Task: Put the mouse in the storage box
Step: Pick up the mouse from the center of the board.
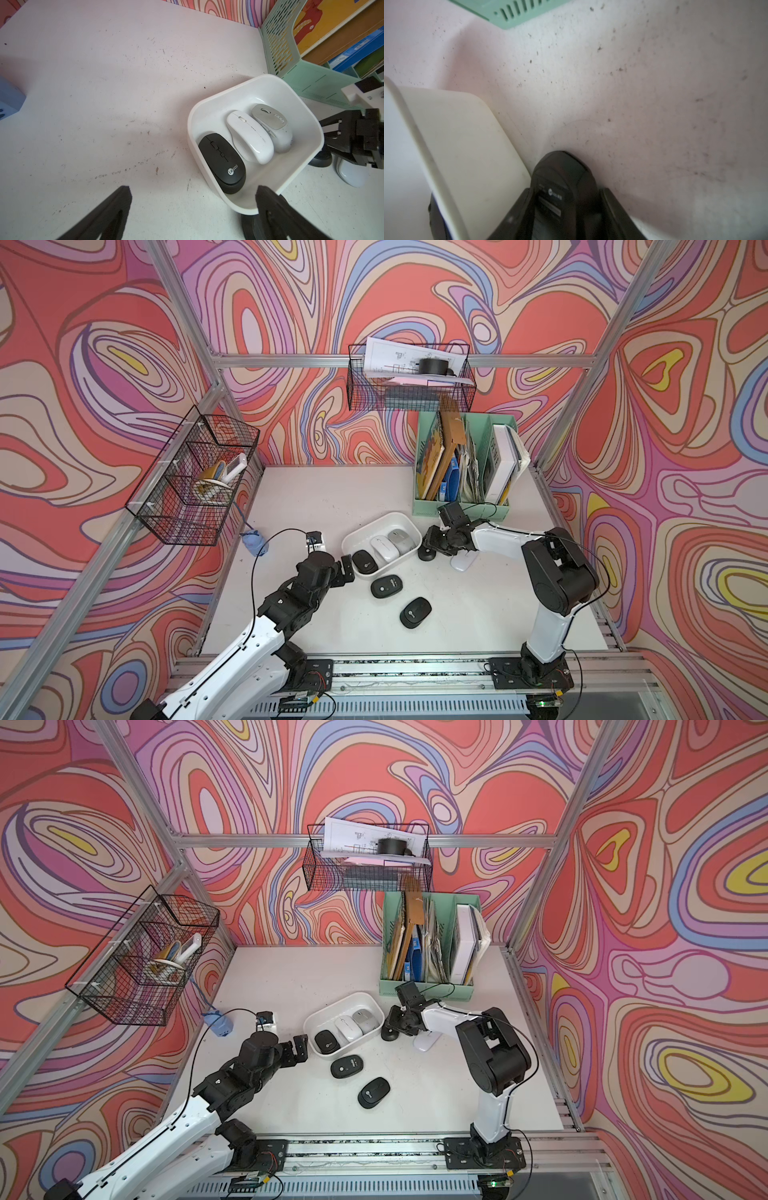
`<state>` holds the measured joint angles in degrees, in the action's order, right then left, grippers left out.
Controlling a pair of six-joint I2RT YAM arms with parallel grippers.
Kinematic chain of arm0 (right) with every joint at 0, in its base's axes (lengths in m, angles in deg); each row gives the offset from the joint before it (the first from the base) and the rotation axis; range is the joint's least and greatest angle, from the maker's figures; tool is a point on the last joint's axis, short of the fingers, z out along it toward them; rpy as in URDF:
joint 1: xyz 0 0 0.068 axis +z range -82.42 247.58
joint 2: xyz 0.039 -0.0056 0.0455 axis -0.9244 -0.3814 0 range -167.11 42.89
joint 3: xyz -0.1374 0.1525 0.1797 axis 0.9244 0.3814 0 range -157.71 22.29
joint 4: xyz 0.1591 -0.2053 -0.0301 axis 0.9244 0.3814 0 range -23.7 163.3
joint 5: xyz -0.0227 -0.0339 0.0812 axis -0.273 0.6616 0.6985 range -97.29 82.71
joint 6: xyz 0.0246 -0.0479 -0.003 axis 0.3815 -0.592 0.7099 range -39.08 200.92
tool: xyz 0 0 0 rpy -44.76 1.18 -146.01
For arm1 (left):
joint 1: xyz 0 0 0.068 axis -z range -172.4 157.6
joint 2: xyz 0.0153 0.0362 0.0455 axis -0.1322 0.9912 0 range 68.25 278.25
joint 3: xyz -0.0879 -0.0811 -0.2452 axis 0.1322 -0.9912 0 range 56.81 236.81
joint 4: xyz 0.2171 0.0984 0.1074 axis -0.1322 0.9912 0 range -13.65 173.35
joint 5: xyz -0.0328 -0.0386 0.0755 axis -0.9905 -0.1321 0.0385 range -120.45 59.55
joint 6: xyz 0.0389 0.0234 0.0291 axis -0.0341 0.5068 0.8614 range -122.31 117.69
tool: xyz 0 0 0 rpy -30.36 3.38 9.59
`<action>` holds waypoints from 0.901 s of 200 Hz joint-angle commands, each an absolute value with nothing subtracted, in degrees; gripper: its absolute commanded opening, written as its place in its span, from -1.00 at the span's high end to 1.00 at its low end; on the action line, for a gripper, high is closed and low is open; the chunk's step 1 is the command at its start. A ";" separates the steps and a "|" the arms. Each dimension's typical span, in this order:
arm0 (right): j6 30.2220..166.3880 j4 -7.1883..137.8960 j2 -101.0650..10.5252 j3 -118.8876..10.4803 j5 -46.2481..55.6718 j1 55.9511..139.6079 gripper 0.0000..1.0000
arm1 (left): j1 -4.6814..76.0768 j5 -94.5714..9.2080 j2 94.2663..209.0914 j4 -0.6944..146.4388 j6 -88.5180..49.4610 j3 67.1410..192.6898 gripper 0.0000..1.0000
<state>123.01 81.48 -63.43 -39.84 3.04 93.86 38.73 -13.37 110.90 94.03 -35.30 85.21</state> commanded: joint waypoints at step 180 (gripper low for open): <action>109.31 101.38 -53.83 -51.29 -15.83 97.64 0.66 | 38.38 -10.76 107.31 94.80 -38.44 84.99 -0.98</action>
